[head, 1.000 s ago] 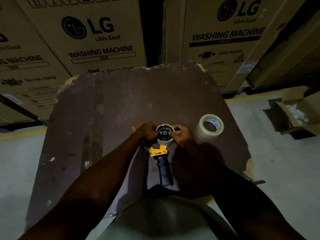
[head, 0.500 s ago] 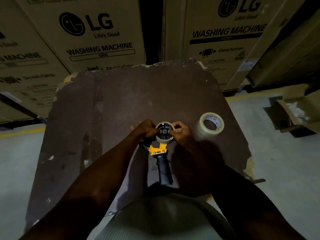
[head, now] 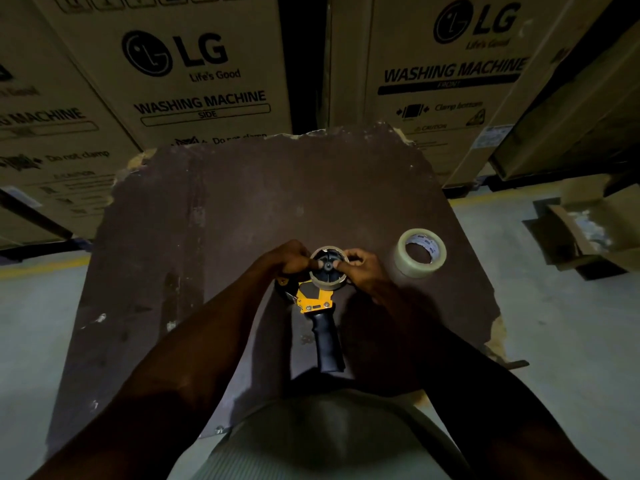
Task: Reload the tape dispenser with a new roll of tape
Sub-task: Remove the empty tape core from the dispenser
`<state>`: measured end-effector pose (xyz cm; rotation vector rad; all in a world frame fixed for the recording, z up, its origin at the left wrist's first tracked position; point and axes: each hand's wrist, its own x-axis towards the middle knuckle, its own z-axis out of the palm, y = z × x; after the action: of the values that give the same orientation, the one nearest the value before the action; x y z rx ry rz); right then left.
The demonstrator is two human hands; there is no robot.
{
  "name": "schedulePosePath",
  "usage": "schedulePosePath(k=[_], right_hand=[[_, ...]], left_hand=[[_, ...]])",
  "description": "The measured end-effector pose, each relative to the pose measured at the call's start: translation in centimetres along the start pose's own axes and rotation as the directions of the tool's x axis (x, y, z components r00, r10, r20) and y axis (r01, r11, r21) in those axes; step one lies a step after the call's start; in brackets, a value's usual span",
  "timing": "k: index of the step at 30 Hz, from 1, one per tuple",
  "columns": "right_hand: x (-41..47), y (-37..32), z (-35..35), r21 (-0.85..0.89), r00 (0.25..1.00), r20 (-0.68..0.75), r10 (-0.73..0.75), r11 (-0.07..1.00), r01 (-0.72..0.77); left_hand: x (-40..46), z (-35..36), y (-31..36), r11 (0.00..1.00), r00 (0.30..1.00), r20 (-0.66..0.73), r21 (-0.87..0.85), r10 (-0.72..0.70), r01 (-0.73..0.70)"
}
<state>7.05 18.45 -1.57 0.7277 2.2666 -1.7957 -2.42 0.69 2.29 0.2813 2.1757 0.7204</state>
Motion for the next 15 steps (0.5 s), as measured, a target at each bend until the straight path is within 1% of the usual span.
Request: schedulePosePath(k=[3, 7, 13, 15], right_hand=[[-0.33, -0.45, 0.03, 0.031, 1.0, 0.014, 0.007, 1.0, -0.007], [-0.47, -0.67, 0.1, 0.064, 1.0, 0.015, 0.026, 0.998, -0.027], [-0.36, -0.71, 0.31, 0.084, 1.0, -0.007, 0.03, 0.996, -0.03], [-0.3, -0.77, 0.35, 0.074, 0.999, -0.014, 0.032, 0.997, -0.031]], left_hand=[[-0.18, -0.17, 0.04, 1.0, 1.0, 0.021, -0.013, 0.014, -0.014], [-0.08, 0.28, 0.12, 1.0, 1.0, -0.001, 0.001, 0.016, -0.016], [0.2, 0.5, 0.11, 1.0, 0.999, -0.048, -0.02, 0.012, -0.013], [0.2, 0.54, 0.15, 1.0, 0.998, -0.064, 0.0, 0.013, -0.013]])
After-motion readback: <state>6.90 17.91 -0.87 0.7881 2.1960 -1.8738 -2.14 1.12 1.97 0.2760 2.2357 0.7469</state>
